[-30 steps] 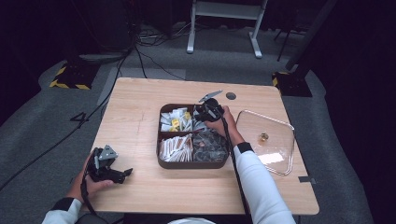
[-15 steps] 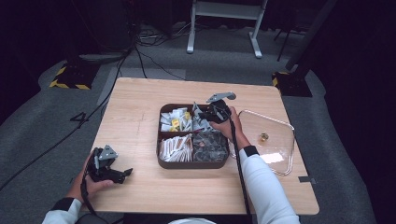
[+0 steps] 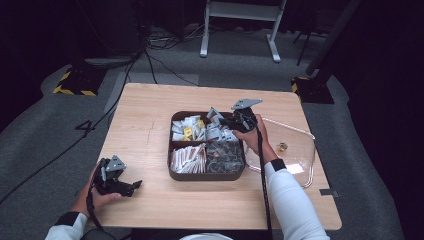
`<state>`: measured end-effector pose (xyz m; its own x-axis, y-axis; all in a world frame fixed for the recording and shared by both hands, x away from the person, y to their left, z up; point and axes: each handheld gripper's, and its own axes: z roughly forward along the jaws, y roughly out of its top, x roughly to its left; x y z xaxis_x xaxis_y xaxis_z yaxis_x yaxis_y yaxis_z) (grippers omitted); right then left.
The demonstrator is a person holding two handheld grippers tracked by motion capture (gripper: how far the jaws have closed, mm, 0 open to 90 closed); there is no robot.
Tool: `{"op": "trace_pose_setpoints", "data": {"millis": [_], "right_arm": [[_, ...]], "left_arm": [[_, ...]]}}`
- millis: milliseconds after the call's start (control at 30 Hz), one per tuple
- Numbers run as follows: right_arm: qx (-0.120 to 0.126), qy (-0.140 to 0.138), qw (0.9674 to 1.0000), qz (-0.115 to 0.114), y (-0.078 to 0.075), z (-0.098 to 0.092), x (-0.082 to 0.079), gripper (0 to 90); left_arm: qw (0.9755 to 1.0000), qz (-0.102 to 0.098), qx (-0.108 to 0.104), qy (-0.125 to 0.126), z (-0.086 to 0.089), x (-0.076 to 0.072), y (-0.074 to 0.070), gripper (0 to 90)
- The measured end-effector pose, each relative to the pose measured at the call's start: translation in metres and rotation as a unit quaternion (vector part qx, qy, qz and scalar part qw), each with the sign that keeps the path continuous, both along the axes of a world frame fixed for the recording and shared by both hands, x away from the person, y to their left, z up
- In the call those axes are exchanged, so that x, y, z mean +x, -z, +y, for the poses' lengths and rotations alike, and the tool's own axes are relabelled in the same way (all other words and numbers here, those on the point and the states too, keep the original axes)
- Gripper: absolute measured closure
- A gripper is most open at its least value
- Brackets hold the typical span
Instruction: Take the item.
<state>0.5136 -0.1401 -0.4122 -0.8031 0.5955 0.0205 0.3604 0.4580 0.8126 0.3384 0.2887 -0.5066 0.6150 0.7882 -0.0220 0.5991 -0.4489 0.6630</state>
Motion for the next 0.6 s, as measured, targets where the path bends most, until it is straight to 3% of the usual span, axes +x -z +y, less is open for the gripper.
{"op": "trace_pose_setpoints", "data": {"millis": [600], "right_arm": [[0.036, -0.017, 0.9987, -0.032, -0.017, -0.027, -0.034, 90.0]], "left_arm": [[1.0, 0.0, 0.0, 0.0, 0.0, 0.0, 0.0, 0.5]]}}
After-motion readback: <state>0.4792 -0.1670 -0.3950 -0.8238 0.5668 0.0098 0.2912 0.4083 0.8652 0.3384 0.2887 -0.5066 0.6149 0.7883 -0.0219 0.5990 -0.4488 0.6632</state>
